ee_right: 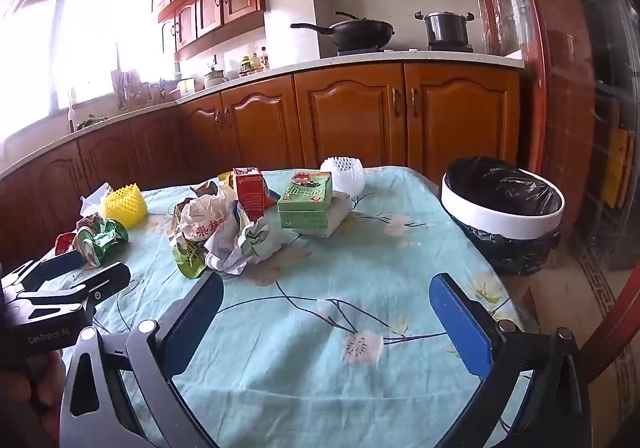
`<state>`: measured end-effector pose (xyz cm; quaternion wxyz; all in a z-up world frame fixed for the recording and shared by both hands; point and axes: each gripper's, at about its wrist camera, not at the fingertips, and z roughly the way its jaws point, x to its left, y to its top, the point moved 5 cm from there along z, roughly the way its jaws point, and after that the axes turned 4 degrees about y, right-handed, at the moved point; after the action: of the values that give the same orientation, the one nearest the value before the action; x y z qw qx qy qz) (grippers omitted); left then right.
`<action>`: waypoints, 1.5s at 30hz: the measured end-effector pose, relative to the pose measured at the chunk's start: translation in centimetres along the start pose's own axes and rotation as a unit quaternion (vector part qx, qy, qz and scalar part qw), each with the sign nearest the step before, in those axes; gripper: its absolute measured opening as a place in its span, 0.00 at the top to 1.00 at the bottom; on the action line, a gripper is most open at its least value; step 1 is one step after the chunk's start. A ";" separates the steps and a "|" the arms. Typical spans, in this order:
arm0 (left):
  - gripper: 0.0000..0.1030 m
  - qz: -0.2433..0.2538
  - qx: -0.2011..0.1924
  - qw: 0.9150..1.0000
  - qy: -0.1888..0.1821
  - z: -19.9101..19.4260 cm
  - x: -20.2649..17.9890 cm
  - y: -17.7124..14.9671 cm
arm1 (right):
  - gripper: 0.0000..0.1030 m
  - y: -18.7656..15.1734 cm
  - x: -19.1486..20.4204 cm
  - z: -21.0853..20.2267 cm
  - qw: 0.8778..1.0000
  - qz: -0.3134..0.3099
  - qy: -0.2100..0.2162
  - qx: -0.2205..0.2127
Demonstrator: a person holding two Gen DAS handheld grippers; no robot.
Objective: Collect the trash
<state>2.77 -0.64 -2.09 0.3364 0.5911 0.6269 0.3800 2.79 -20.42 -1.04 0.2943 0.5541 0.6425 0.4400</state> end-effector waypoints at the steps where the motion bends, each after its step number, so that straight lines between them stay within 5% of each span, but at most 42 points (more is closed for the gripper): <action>1: 0.00 0.001 -0.001 1.000 0.000 -0.1 0.0 0.0 | 0.00 0.1 -0.1 -0.1 1.000 -0.001 0.000 -0.003; 45: 0.00 -0.010 -0.009 1.000 -0.002 -0.5 0.5 0.5 | 0.00 0.9 0.9 -0.9 0.999 -0.007 0.021 -0.026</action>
<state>2.51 -0.15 -1.43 0.3461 0.5826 0.6288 0.3812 2.20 -19.78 0.26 0.2979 0.5323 0.6406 0.4664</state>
